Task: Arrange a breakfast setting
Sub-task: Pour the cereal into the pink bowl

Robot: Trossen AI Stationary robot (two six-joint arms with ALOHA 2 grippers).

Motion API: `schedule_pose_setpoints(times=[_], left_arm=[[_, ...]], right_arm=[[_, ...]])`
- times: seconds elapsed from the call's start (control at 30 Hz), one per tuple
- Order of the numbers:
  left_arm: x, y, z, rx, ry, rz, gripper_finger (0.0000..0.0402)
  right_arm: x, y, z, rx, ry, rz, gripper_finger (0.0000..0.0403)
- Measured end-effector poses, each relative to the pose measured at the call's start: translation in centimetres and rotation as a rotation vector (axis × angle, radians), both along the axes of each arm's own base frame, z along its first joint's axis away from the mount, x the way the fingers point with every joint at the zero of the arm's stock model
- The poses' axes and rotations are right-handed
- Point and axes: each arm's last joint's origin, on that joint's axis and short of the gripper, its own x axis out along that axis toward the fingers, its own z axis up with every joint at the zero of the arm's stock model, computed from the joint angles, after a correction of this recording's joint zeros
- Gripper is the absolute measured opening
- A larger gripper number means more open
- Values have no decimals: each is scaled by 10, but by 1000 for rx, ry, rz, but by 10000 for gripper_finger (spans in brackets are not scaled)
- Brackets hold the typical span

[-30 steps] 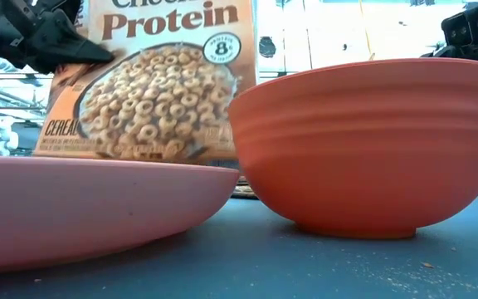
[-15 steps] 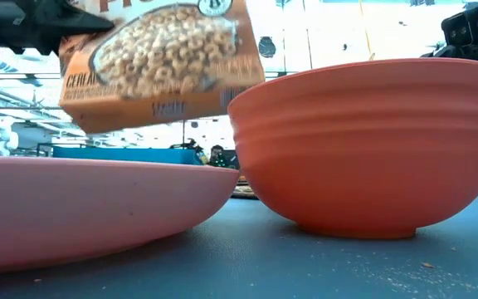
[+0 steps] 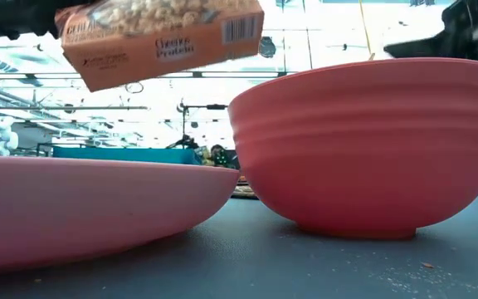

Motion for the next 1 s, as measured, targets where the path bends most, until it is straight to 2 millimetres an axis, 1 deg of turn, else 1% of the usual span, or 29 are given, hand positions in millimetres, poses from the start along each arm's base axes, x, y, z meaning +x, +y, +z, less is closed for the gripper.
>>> schedule_pose_setpoints(times=[0.07,0.13,0.23,0.37,0.47,0.63,0.73,0.8,0.87,1.0], left_arm=[[0,0,1,-1,-9,2,3],[0,1,1,-4,-15,5,3],[0,3,3,-14,-27,17,3],[1,5,2,-58,-15,31,3],[1,7,2,-62,-15,43,3],[1,11,3,-62,-15,73,3],[3,13,10,-57,-26,90,3],[4,14,15,-49,-32,93,3],[7,15,20,-44,3,84,3],[13,17,29,-21,149,60,3]], right_arm=[[-2,0,7,67,-77,17,0],[-4,0,14,95,-149,28,0],[-7,0,22,88,-243,33,0],[-11,0,29,83,-324,34,0],[-13,1,32,81,-357,36,0],[-13,0,32,84,-363,26,0],[-13,-1,32,104,-368,-7,1],[-13,-2,33,121,-374,-32,11],[-14,-3,33,154,-381,-55,31],[-14,-5,33,222,-398,-112,92]])
